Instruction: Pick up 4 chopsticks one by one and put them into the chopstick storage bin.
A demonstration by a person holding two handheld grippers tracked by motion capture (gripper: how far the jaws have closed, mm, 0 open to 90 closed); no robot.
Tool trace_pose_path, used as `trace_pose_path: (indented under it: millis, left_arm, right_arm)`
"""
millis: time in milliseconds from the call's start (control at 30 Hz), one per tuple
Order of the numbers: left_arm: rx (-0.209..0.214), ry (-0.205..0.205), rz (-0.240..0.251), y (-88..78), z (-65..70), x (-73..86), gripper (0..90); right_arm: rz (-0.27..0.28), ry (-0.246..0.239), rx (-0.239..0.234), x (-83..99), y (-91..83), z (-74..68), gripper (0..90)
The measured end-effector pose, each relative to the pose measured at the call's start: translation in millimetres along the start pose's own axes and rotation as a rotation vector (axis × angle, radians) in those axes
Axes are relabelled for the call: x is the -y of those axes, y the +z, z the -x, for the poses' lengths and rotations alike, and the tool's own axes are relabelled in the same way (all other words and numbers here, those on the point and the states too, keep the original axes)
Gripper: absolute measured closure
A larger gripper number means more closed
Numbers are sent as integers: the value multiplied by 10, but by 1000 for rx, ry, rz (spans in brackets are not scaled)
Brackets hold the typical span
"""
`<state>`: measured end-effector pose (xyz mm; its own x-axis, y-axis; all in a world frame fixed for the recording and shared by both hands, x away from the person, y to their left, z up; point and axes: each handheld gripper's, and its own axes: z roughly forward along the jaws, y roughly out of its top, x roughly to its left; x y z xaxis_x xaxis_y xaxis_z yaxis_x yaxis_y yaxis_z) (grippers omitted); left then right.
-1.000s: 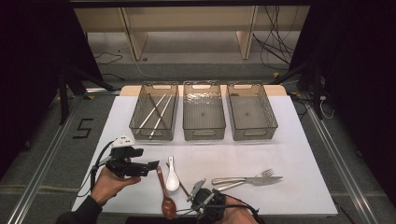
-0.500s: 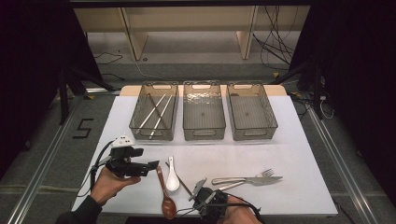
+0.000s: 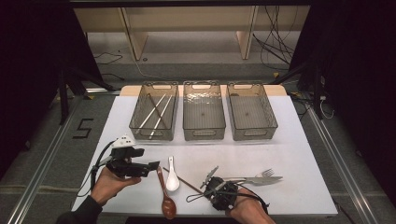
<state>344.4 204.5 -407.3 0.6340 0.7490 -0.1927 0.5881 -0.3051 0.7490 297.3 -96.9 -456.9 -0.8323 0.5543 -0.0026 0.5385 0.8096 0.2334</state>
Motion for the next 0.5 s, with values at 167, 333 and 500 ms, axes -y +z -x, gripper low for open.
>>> trace_pose_path:
  millis: [167,333,500]
  left_arm:
    - [2,4,-4,16,10,-2,176]
    - [0,16,-15,28,-4,3,182]
    - [-2,22,-26,55,-8,9,186]
  right_arm:
    - [-15,-11,-9,21,-19,46,849]
    - [-20,-40,-33,70,-92,93,851]
    - [-26,-41,-31,119,-152,153,851]
